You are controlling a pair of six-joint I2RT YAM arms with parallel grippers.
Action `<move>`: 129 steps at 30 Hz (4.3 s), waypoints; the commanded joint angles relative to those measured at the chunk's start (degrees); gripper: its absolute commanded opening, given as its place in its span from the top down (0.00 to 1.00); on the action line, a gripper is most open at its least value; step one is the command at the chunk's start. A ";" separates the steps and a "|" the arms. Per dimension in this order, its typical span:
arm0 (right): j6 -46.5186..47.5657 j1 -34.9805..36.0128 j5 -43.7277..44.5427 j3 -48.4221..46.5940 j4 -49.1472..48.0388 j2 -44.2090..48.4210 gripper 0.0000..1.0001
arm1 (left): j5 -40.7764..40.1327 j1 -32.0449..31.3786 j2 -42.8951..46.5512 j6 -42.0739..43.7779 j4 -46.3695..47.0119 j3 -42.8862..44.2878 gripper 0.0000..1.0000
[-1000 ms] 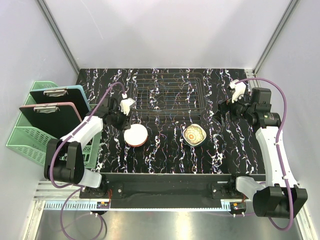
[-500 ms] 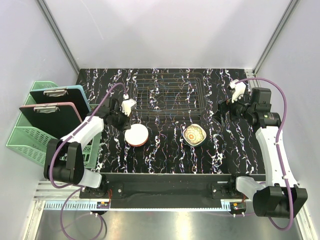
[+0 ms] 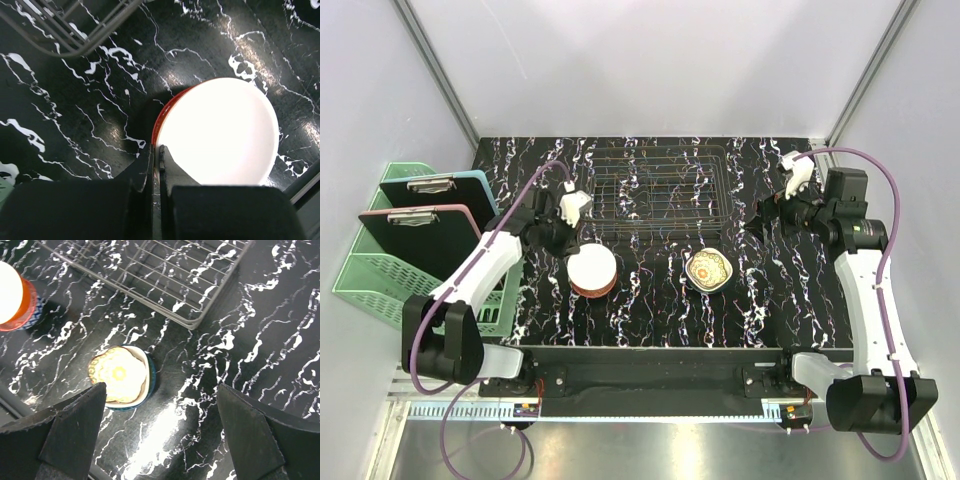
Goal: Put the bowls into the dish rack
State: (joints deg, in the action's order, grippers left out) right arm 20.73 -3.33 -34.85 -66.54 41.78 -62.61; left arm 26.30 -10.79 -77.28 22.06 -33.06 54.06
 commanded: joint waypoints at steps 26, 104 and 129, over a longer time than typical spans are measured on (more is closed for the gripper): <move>-24.77 12.47 -43.36 -19.49 -4.42 -28.08 0.00 | 23.79 -1.52 -3.14 -6.42 5.10 24.51 1.00; -28.90 23.28 -54.80 -25.57 -7.94 -48.22 0.57 | 10.43 -14.79 -3.32 -9.58 18.21 22.58 1.00; -29.43 23.28 -44.43 -24.42 -8.21 -48.31 1.00 | 8.06 -15.05 -2.09 -8.62 17.94 21.61 0.71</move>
State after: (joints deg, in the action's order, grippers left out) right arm -7.60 19.20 -81.08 -89.78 34.15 -111.61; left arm 35.73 -25.52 -81.78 12.64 -17.87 75.37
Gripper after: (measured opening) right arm 0.719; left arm 0.286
